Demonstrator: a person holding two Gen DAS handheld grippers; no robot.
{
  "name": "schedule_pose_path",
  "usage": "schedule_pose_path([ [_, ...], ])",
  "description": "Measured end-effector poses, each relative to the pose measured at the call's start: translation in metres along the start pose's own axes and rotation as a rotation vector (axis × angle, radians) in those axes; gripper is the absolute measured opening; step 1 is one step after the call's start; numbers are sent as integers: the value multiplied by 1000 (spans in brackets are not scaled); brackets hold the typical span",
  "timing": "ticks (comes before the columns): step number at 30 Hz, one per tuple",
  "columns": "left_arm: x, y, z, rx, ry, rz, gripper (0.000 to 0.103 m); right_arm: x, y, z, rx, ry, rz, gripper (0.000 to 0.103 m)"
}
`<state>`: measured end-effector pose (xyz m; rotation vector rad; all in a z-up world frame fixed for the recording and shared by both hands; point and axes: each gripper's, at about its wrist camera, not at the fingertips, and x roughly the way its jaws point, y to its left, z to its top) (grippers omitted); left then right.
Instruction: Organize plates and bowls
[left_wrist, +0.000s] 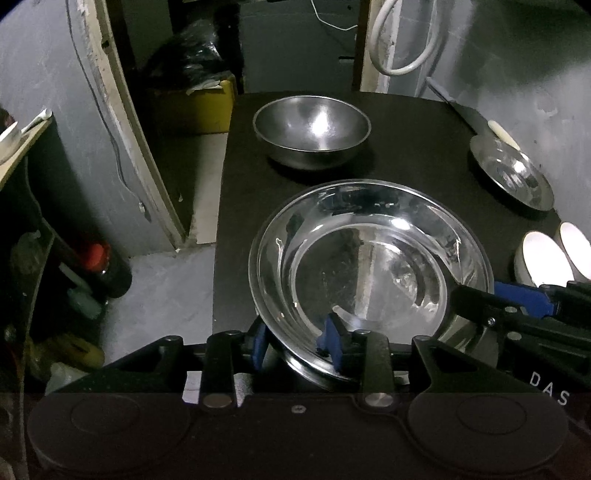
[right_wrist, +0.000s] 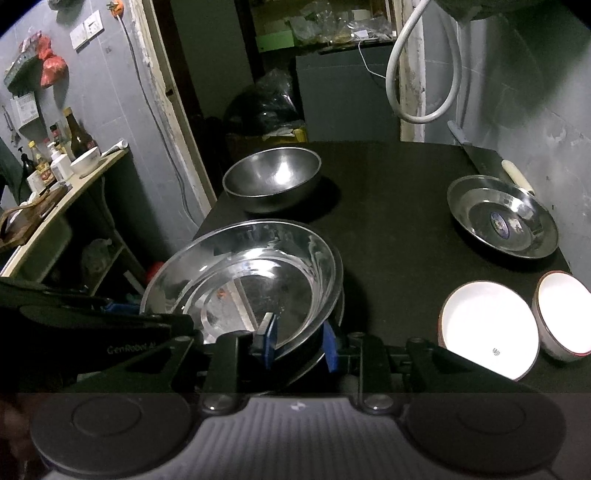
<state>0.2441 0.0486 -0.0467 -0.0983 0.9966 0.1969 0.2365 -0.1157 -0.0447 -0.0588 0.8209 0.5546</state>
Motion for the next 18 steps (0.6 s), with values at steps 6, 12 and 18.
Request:
schedule_pose_path([
  [6, 4, -11, 2, 51, 25, 45, 39, 4, -1, -1, 0, 15, -3, 30],
  [12, 7, -9, 2, 44, 37, 55, 39, 9, -1, -5, -7, 43, 4, 30],
  [18, 2, -7, 4, 19, 23, 44, 50, 10, -2, -10, -12, 55, 14, 37],
])
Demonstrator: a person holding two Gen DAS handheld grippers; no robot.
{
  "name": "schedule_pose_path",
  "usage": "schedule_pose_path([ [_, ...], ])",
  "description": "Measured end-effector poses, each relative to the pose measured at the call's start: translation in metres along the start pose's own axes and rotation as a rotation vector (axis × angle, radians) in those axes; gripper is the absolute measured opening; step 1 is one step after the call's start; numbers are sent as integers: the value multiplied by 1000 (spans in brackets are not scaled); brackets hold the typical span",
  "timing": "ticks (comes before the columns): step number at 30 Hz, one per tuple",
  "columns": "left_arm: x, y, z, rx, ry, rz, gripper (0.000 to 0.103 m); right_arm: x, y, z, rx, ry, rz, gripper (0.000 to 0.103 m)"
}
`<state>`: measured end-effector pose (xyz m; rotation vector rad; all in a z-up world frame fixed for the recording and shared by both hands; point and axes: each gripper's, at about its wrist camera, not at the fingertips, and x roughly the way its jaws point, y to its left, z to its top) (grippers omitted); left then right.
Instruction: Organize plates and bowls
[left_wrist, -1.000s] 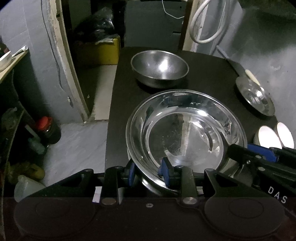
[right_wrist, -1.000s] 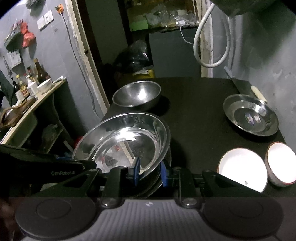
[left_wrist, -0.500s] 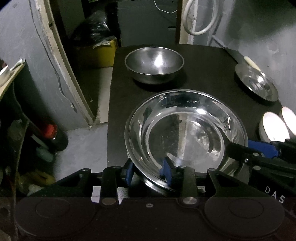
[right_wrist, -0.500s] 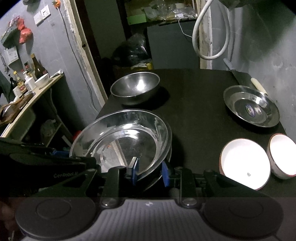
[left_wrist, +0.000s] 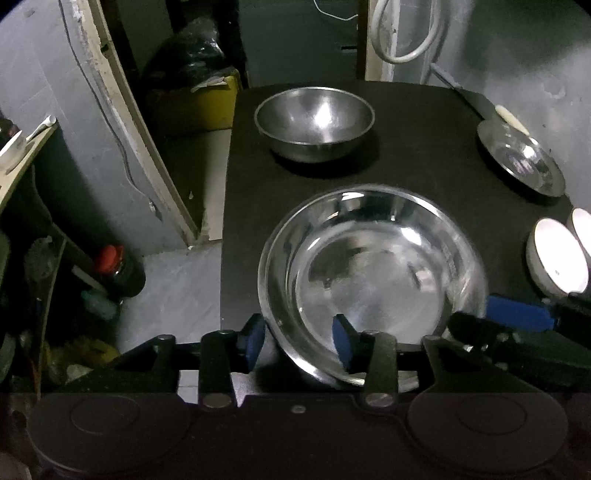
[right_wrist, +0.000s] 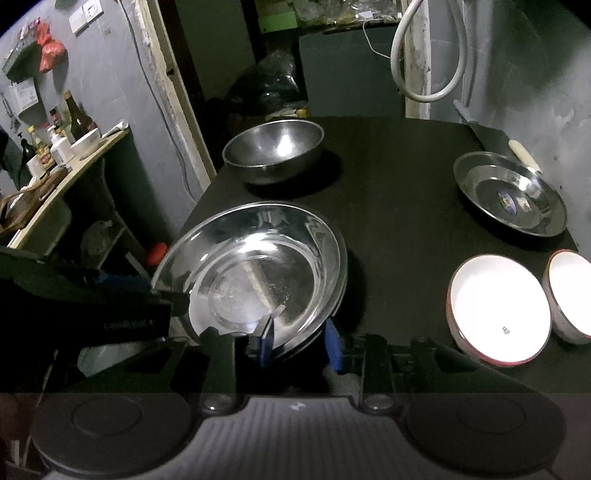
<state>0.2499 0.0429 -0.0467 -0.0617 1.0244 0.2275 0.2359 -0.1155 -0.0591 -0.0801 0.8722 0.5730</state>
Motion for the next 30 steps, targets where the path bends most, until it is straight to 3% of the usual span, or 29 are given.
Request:
schedule_pose_path([
  [5, -11, 1, 4, -24, -50, -8, 77, -11, -6, -2, 8, -40, -1, 60],
  [7, -15, 1, 7, -41, -83, -25, 88, -18, -11, -3, 24, -62, -9, 75],
  [10, -19, -1, 14, -72, -139, -81, 97, -30, -24, -4, 58, -103, -33, 92],
  [13, -26, -3, 21, -129, -239, -167, 101, -43, -42, -5, 112, -154, -56, 102],
  [18, -28, -22, 40, -175, -342, -291, 102, -63, -73, -5, 181, -248, -140, 103],
  [25, -18, -64, 81, -177, -472, -345, 102, -68, -101, -9, 228, -340, -204, 103],
  [28, -6, -84, 105, -151, -481, -367, 102, -59, -111, -2, 222, -327, -236, 103],
  [30, 8, -102, 121, -92, -441, -402, 102, -52, -119, 4, 242, -324, -254, 103],
])
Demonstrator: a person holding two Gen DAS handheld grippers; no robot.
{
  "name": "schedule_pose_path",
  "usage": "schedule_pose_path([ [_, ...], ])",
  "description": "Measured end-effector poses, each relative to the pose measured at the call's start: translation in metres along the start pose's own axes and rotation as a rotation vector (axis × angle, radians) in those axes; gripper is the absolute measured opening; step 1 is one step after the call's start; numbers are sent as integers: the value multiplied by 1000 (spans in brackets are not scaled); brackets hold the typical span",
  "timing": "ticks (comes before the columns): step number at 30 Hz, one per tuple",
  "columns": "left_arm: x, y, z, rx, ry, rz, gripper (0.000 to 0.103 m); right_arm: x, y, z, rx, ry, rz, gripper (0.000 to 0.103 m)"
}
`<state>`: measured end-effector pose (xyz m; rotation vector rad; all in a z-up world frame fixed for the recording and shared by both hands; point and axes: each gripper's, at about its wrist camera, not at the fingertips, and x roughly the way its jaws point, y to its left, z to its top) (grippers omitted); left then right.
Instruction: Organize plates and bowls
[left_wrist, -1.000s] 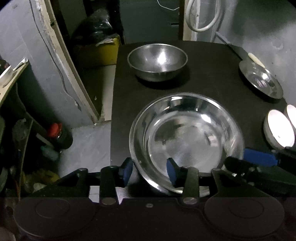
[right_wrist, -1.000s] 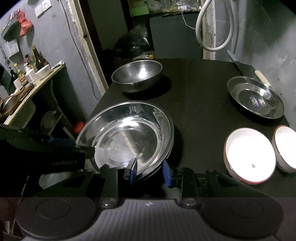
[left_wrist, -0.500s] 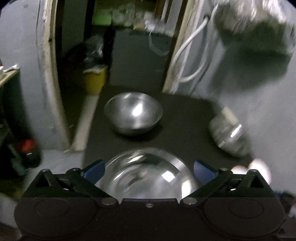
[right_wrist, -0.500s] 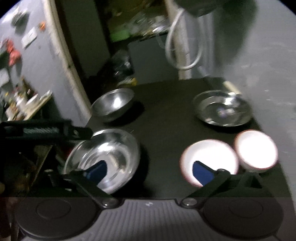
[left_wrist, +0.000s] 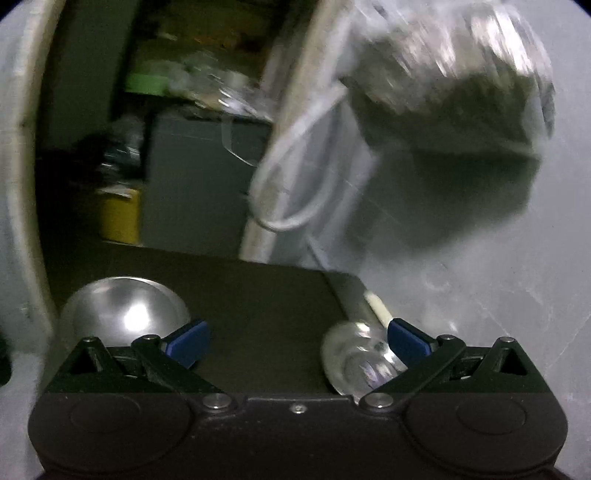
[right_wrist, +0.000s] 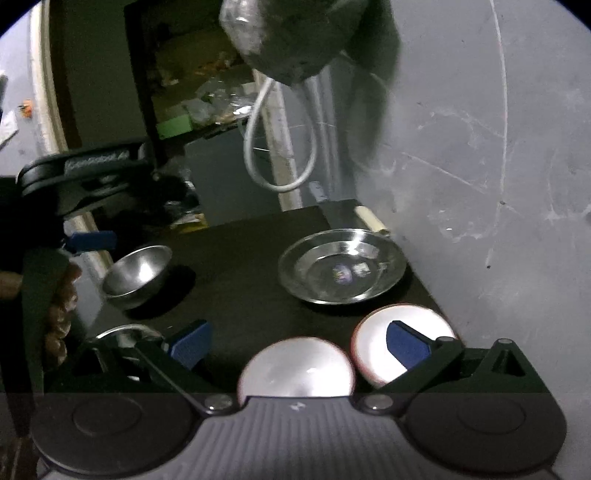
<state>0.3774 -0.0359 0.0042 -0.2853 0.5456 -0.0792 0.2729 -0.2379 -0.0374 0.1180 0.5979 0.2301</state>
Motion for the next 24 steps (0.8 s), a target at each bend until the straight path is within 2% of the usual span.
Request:
schedule_pose_path([
  [2, 27, -10, 6, 50, 84, -18, 102, 10, -6, 6, 13, 3, -8, 103],
  [5, 62, -19, 9, 106, 163, -12, 102, 31, -9, 15, 5, 7, -38, 103],
  [12, 126, -10, 10, 100, 311, 36, 102, 81, -19, 32, -4, 132, -121, 103],
  [17, 145, 2, 7, 55, 354, 20, 102, 100, -25, 36, 1, 143, -154, 102],
  [24, 156, -4, 2, 84, 375, 8, 99, 114, -25, 37, 0, 146, -168, 88],
])
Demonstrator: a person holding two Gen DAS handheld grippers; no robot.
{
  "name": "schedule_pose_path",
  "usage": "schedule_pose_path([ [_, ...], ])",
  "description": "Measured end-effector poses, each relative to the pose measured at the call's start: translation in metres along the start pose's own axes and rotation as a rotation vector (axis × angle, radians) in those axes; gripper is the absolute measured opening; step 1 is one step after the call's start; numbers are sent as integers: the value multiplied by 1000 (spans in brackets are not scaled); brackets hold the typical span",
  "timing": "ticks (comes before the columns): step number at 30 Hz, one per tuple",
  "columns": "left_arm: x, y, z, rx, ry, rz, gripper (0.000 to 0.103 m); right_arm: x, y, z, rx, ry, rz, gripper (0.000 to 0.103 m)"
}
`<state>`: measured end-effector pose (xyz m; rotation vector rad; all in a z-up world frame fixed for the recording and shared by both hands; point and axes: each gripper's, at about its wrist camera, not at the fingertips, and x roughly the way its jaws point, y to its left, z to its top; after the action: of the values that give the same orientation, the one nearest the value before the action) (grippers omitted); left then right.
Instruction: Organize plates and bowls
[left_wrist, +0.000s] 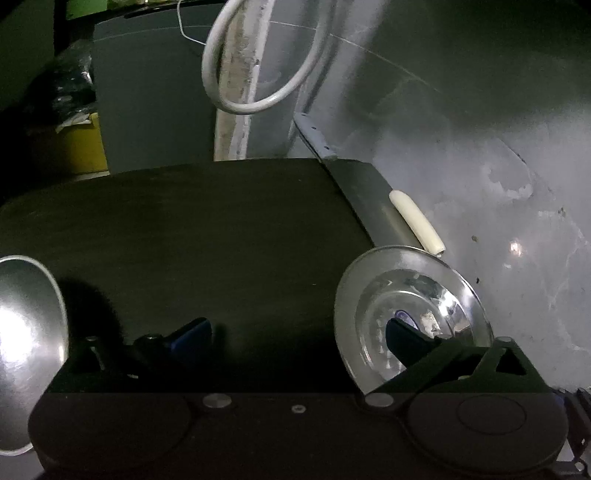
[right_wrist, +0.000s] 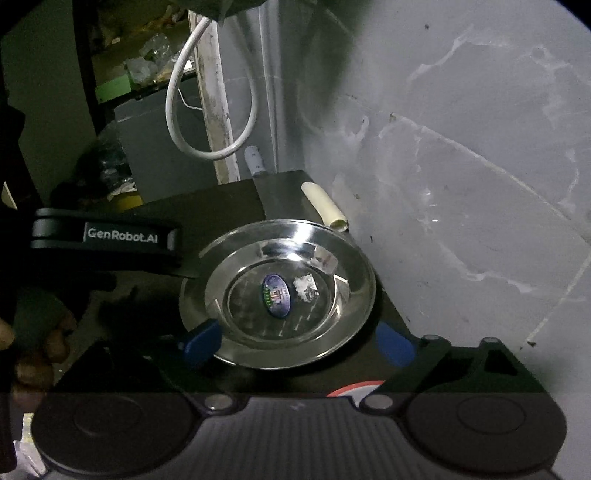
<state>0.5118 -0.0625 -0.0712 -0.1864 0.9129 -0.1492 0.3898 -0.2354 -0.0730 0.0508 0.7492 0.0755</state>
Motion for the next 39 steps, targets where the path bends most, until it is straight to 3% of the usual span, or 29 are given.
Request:
schedule_pose_path([
  [5, 5, -9, -1, 15, 9, -10, 95, 8, -4, 2, -4, 15, -31, 82],
  [11, 8, -18, -3, 36, 25, -27, 79, 17, -9, 2, -6, 43, -36, 65],
  [12, 8, -19, -3, 37, 26, -35, 73, 17, -9, 2, -3, 46, -30, 58],
  [16, 9, -18, -4, 33, 33, -67, 45, 19, -12, 2, 1, 45, -18, 49],
  [19, 8, -17, -7, 41, 28, -82, 34, 17, -12, 2, -5, 40, 10, 43],
  [24, -3, -11, -15, 66, 0, -60, 27, 10, -13, 1, -7, 20, 44, 39],
  [29, -24, -4, -24, 85, -49, -50, 27, -7, -6, 2, -30, -37, 67, 39],
  [39, -95, 16, -44, 67, -173, -57, 27, -60, 20, -5, -73, -139, 125, 38],
])
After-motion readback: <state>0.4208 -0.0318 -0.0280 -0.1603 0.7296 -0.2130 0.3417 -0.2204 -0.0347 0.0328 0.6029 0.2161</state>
